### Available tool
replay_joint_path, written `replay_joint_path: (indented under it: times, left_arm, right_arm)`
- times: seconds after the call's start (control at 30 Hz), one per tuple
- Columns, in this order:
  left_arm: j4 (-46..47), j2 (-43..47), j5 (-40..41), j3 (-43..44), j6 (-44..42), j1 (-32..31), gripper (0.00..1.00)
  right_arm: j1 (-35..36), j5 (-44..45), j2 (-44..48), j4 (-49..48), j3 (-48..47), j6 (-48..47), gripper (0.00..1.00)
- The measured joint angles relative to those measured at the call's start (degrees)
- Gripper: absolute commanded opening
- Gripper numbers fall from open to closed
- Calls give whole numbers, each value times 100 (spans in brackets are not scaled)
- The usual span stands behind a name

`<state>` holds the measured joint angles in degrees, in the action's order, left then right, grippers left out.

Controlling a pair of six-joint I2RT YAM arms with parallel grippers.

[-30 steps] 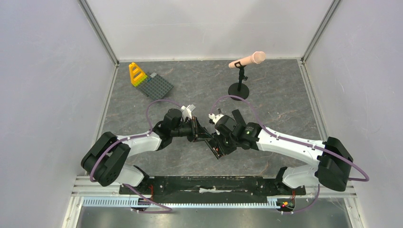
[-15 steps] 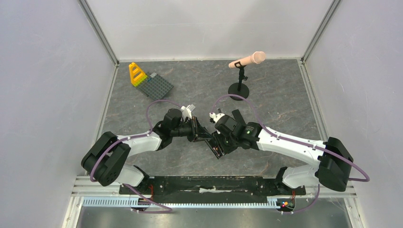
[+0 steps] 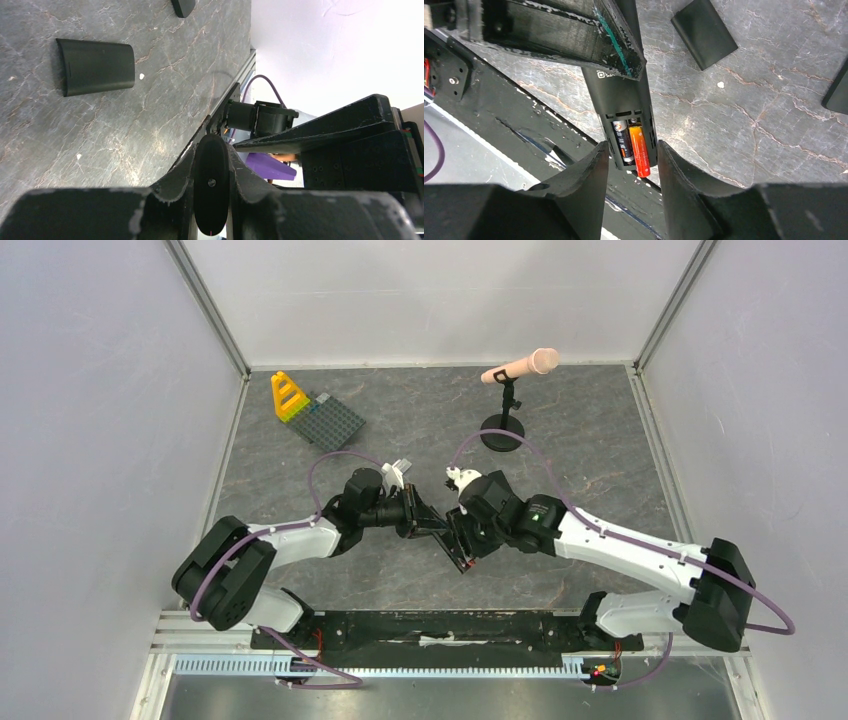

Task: Load the batteries into the remote control
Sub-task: Load the battery into the remote control.

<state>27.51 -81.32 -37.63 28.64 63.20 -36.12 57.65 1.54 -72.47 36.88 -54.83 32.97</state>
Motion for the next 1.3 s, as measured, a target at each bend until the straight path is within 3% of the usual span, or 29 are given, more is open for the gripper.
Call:
replay_joint_path:
  times: [0.23,0.33,0.43,0.67,0.93,1.3]
  left_arm:
    - [354,-42,-44,-33,365,0,2]
    - [621,-28,-46,-90,686,0,2]
    - [737,96,-33,-96,1019,2,2]
    - [962,778,177,-87,1722,4,2]
    - [1049,1248,560,179,2280,2,2]
    - [1215,1591,975,240,2999,2,2]
  right_arm:
    - [0,157,400,7,-76,326,45]
    - [0,369,811,-17,-76,686,52]
    - [0,616,1488,-356,105,1185,57]
    - [0,1346,3182,-1513,1169,2481,55]
    - [0,1906,3534,-2531,1650,3473,51]
    - [-11,2118,3508,-3458,1661,3860,59]
